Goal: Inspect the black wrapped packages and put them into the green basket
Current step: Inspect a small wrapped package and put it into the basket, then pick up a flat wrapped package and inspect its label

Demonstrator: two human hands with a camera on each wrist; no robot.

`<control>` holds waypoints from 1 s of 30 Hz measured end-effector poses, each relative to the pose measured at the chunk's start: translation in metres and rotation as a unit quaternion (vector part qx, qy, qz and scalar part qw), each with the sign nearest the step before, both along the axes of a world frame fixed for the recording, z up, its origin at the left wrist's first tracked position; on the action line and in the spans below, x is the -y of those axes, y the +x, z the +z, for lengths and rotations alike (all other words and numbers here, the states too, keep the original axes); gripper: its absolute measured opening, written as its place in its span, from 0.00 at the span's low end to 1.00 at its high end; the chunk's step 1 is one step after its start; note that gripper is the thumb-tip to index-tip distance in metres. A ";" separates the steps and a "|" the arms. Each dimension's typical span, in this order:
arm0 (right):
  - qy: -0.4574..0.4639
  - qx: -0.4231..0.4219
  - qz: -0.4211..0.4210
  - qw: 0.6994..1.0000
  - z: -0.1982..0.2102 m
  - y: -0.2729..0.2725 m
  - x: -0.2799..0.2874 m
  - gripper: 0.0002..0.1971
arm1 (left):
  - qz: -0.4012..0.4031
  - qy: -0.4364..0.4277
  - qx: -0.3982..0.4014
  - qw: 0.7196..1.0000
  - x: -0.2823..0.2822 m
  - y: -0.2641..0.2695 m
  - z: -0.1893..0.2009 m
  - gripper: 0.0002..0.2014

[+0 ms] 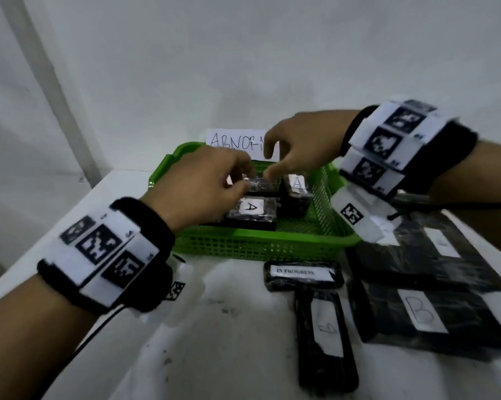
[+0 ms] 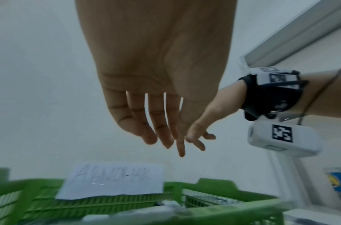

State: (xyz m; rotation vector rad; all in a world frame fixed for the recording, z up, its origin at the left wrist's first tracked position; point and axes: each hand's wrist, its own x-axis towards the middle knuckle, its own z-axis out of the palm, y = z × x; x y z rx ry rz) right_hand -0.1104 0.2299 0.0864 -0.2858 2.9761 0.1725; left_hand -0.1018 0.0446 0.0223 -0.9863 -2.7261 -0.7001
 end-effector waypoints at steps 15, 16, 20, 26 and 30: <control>-0.190 0.103 -0.105 0.971 -0.068 0.163 -0.060 0.11 | -0.007 -0.265 0.216 0.940 -0.060 0.131 -0.064 0.30; -0.198 0.102 -0.106 0.969 -0.073 0.170 -0.062 0.10 | -0.004 -0.249 0.210 0.945 -0.061 0.135 -0.069 0.26; -0.201 0.060 -0.115 0.971 -0.089 0.187 -0.064 0.16 | -0.018 -0.115 0.288 0.951 -0.050 0.139 -0.078 0.23; -0.207 0.071 -0.074 0.973 -0.109 0.195 -0.039 0.31 | -0.038 0.088 0.342 0.935 -0.010 0.143 -0.075 0.20; -0.384 -0.001 -0.082 0.920 -0.103 0.190 -0.028 0.22 | -0.039 0.248 0.286 0.925 0.012 0.127 -0.057 0.21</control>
